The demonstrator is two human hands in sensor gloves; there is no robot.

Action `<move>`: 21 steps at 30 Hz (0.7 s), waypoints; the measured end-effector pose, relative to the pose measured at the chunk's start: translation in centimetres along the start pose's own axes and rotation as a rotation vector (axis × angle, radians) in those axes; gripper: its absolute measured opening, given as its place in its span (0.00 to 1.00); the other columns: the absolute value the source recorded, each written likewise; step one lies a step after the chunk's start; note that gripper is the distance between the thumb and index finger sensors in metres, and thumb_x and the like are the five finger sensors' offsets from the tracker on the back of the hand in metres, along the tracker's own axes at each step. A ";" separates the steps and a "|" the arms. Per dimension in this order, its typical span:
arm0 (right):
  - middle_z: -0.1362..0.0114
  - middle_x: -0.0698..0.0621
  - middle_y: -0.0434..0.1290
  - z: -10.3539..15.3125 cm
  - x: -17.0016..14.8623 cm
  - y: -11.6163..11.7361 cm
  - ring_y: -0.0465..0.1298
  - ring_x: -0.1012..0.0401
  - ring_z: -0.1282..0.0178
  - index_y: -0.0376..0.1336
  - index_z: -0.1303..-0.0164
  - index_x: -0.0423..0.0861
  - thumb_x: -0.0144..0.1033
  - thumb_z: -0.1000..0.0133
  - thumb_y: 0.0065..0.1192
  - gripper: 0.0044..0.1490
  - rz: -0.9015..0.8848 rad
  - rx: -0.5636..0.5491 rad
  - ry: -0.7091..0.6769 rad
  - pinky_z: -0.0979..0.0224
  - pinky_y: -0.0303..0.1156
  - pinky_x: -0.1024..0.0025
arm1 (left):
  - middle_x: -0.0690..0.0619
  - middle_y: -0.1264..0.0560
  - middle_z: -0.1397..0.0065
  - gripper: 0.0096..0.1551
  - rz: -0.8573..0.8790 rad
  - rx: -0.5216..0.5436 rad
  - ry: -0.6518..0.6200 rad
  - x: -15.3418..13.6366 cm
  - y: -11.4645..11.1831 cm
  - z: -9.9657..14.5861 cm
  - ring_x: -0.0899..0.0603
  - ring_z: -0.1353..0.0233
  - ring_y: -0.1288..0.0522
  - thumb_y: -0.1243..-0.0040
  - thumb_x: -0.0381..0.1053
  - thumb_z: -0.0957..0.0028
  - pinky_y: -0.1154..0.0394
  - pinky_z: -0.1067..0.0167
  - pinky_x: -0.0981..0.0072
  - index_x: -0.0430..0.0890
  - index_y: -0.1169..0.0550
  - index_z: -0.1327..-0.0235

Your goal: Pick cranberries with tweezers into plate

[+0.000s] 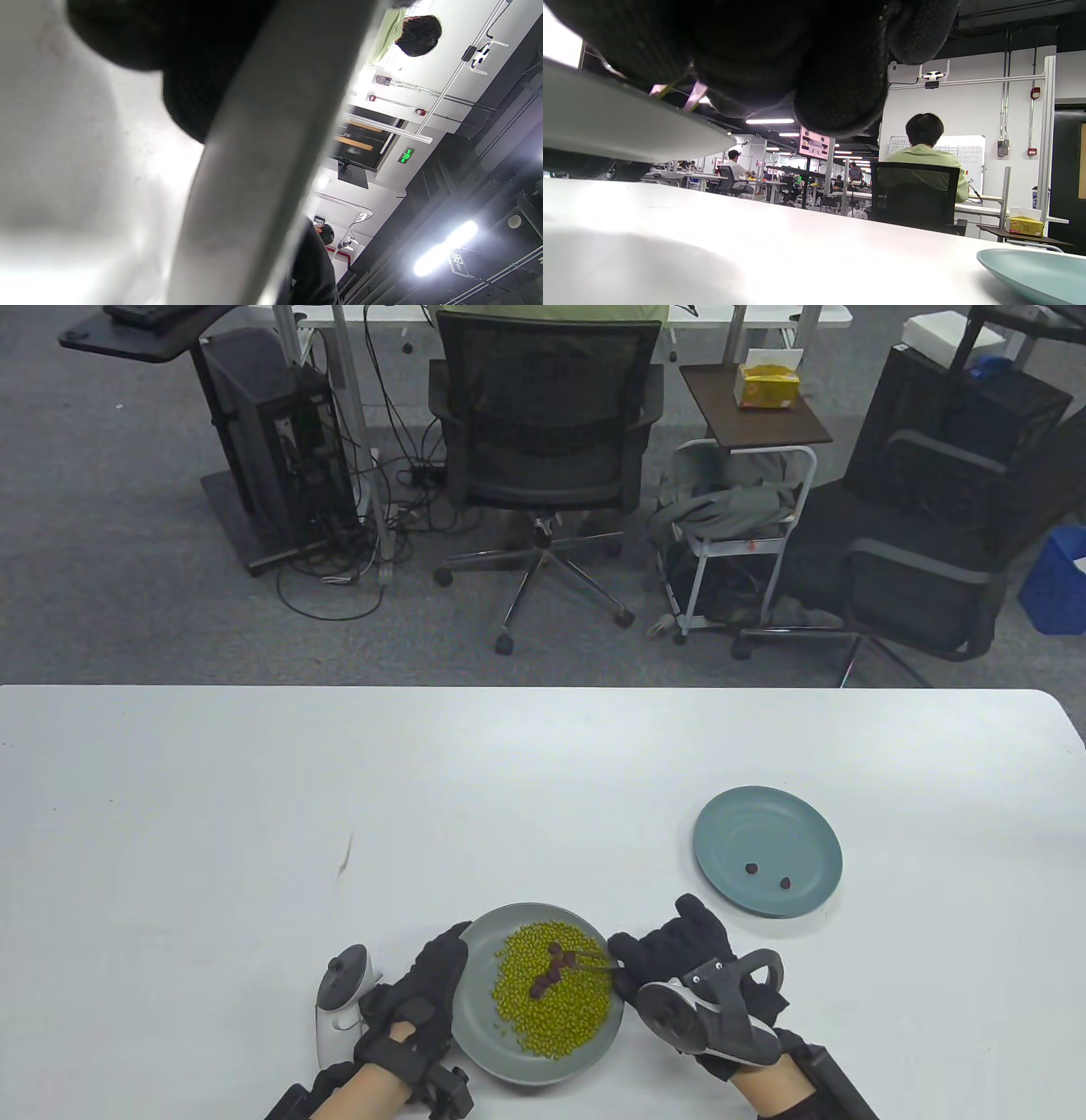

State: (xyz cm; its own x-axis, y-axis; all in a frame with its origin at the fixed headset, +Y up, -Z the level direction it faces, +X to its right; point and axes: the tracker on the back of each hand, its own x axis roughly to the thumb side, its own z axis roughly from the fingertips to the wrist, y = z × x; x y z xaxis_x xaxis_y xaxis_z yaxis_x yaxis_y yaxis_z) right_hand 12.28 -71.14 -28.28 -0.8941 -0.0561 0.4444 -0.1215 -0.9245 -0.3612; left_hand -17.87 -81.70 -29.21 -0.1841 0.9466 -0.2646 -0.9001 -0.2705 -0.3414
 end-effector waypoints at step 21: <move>0.62 0.66 0.79 1.6 -17.9 3.0 0.80 0.63 0.51 0.73 0.50 0.58 0.59 0.60 0.64 0.30 0.079 0.271 0.735 0.20 0.58 0.52 | 0.45 0.31 0.33 0.36 0.007 -0.020 -0.014 0.0 -0.1 0.1 0.40 0.60 0.14 0.55 0.62 0.44 0.17 0.69 0.59 0.47 0.45 0.28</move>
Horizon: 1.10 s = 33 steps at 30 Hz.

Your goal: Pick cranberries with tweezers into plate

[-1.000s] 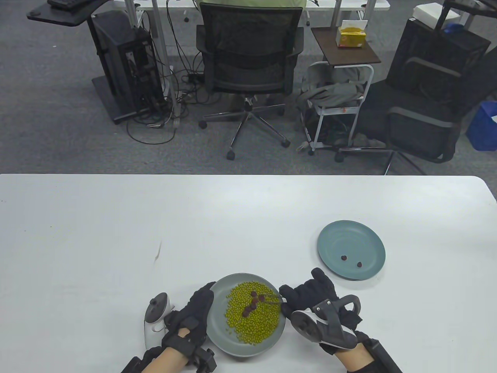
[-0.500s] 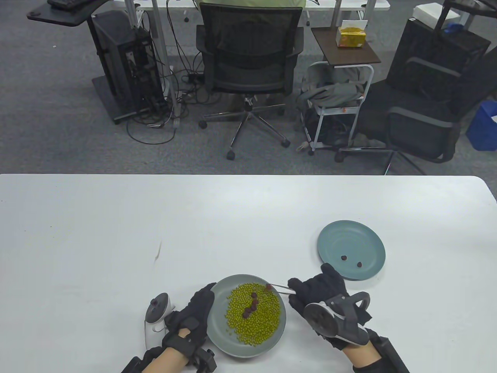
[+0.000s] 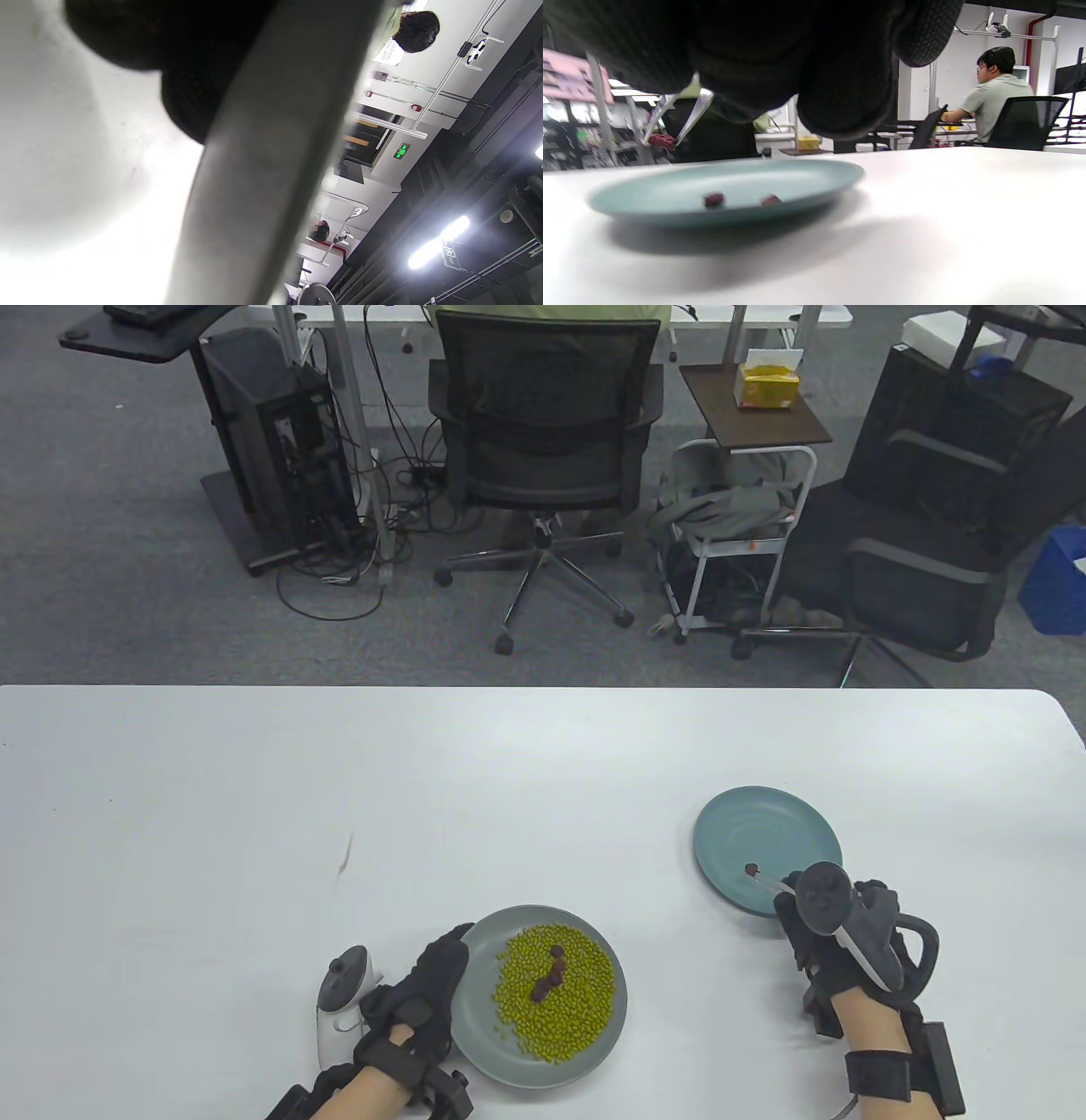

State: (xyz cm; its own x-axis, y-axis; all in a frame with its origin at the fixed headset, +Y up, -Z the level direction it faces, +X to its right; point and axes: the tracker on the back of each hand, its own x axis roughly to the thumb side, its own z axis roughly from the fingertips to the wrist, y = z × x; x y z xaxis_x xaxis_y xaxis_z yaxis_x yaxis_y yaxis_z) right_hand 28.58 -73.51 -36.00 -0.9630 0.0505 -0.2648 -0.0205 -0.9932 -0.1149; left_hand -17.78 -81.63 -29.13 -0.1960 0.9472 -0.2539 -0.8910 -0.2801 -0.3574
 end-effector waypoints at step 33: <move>0.57 0.67 0.78 4.3 6.2 -2.6 0.78 0.63 0.44 0.68 0.44 0.61 0.60 0.58 0.60 0.32 -0.136 -0.239 -0.314 0.18 0.54 0.52 | 0.46 0.31 0.33 0.36 0.030 0.009 0.007 -0.2 0.0 0.0 0.40 0.61 0.14 0.54 0.62 0.44 0.17 0.70 0.60 0.48 0.45 0.28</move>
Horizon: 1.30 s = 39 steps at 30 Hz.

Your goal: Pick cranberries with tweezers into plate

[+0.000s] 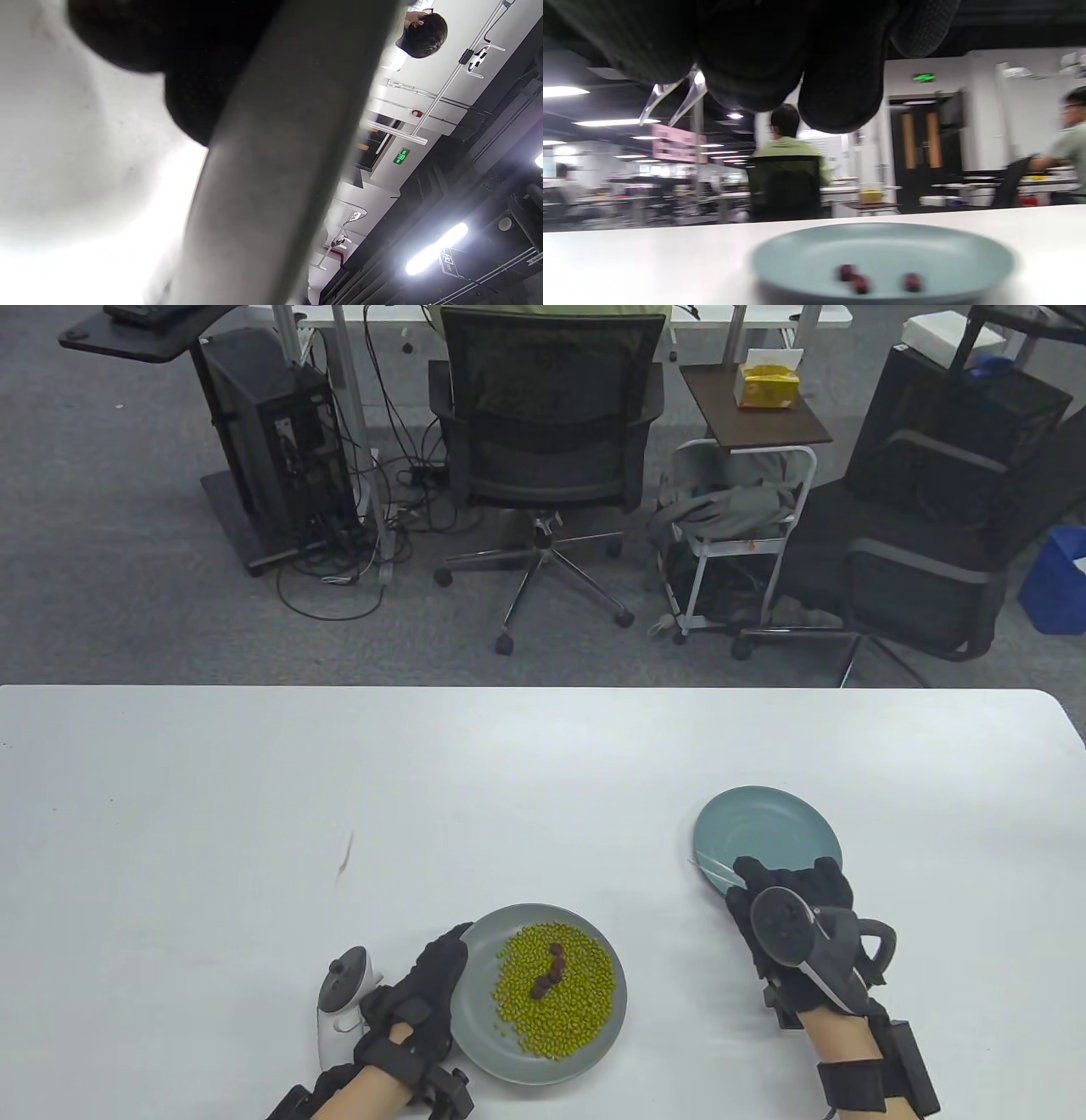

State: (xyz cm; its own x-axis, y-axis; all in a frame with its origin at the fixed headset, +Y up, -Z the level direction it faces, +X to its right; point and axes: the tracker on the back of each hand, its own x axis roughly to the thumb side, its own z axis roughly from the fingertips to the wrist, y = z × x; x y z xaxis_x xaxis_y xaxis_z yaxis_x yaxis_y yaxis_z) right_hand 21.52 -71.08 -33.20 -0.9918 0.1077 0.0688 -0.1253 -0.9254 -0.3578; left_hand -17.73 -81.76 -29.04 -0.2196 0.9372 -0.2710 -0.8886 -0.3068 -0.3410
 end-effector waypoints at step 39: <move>0.57 0.67 0.78 4.9 9.8 -1.0 0.77 0.64 0.43 0.69 0.46 0.63 0.57 0.60 0.65 0.30 0.049 -0.036 -0.561 0.17 0.53 0.52 | 0.46 0.31 0.33 0.36 -0.008 -0.017 0.008 -0.1 -0.2 -0.1 0.40 0.61 0.14 0.54 0.63 0.44 0.17 0.70 0.60 0.48 0.45 0.28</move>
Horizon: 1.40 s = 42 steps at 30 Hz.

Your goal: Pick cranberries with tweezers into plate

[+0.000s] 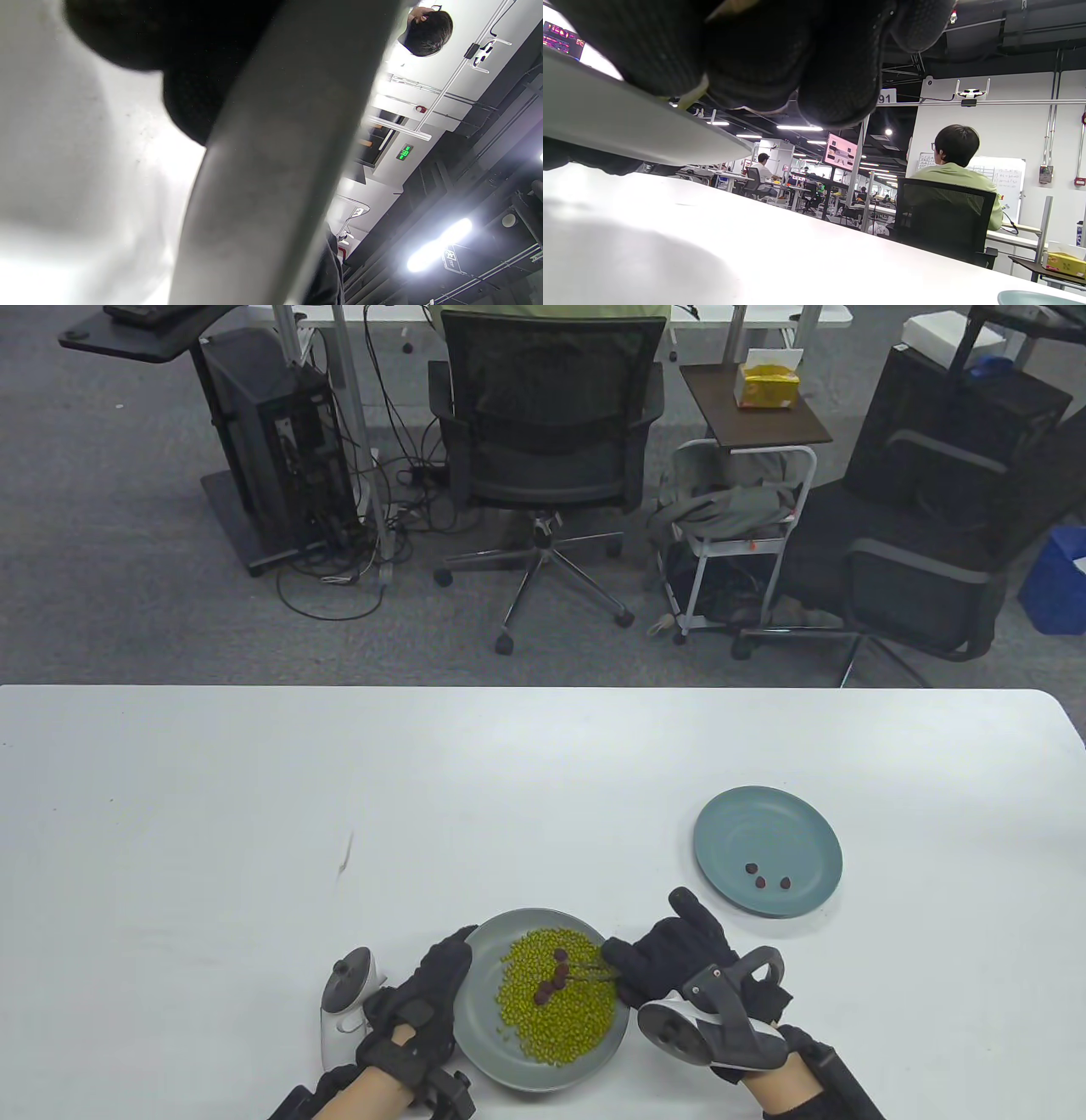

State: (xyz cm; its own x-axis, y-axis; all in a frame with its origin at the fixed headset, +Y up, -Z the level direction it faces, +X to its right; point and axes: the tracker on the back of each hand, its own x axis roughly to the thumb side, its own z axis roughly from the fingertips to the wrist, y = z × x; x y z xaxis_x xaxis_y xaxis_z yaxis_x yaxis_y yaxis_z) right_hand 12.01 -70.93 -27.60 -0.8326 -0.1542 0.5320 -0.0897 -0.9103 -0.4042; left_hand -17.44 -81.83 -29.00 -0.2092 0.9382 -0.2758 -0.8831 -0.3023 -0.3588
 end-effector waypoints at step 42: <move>0.60 0.66 0.79 4.7 -19.3 4.3 0.79 0.63 0.48 0.71 0.47 0.58 0.59 0.59 0.65 0.31 0.047 0.254 0.988 0.20 0.58 0.52 | 0.46 0.30 0.34 0.36 0.010 -0.009 -0.005 -0.1 -0.2 0.1 0.40 0.61 0.14 0.54 0.63 0.44 0.17 0.70 0.60 0.48 0.44 0.28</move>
State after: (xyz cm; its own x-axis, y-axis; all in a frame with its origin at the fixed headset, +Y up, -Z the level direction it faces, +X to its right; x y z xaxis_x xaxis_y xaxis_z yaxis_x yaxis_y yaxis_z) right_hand 30.28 -73.72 -36.09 -0.9214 0.0889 -0.3783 -0.0219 -0.9838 -0.1777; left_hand -17.31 -81.88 -28.84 -0.2203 0.9357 -0.2755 -0.8769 -0.3137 -0.3642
